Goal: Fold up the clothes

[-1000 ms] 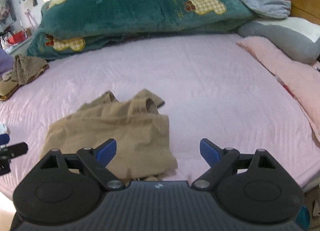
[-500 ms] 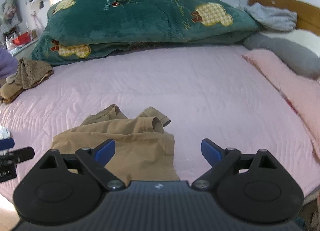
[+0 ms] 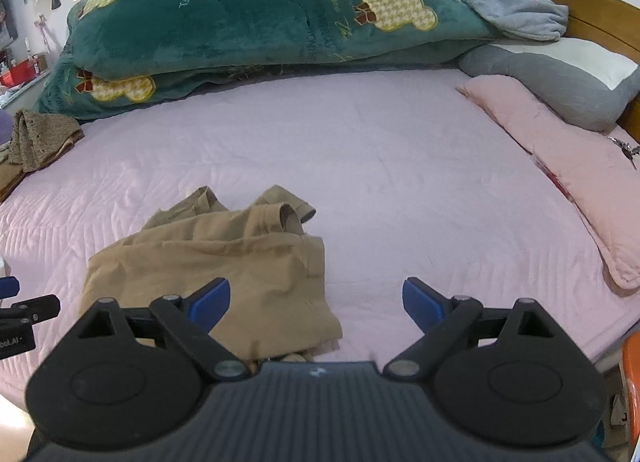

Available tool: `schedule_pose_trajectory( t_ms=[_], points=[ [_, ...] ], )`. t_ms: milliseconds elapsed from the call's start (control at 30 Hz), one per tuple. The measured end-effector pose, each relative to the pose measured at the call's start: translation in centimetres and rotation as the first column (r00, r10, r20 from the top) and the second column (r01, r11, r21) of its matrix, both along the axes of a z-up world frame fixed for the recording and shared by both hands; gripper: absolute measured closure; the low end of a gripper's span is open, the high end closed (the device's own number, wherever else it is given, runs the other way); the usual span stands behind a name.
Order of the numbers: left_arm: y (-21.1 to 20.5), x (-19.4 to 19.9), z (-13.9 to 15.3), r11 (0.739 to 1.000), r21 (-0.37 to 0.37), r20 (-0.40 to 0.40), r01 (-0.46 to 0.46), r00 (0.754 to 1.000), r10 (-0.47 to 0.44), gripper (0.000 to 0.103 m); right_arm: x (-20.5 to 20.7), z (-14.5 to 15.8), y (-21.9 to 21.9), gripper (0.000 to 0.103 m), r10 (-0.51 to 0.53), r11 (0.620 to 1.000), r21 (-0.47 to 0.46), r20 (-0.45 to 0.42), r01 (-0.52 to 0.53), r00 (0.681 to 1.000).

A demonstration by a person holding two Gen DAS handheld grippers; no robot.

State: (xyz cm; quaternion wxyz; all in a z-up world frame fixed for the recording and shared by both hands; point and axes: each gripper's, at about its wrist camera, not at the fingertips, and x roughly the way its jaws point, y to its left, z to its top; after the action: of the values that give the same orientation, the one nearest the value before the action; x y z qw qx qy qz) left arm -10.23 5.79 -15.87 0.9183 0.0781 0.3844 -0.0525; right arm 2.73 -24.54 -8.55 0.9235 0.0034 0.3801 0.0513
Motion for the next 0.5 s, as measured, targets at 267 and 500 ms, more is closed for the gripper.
schedule_pose_trajectory(
  t_ms=[267,500],
  points=[
    [0.2,0.8,-1.1,0.997,-0.068,0.027,-0.047,0.998,0.049,0.039,1.5,-1.1,2.6,0.009,0.099,0.992,0.072,0.087,-0.105,0.991],
    [1.2,1.7,-0.1,0.989,-0.138,-0.018,-0.060,0.998,0.058,0.039,2.1,0.2,1.1,0.009,0.062,0.992,0.102,0.057,-0.068,0.996]
  ],
)
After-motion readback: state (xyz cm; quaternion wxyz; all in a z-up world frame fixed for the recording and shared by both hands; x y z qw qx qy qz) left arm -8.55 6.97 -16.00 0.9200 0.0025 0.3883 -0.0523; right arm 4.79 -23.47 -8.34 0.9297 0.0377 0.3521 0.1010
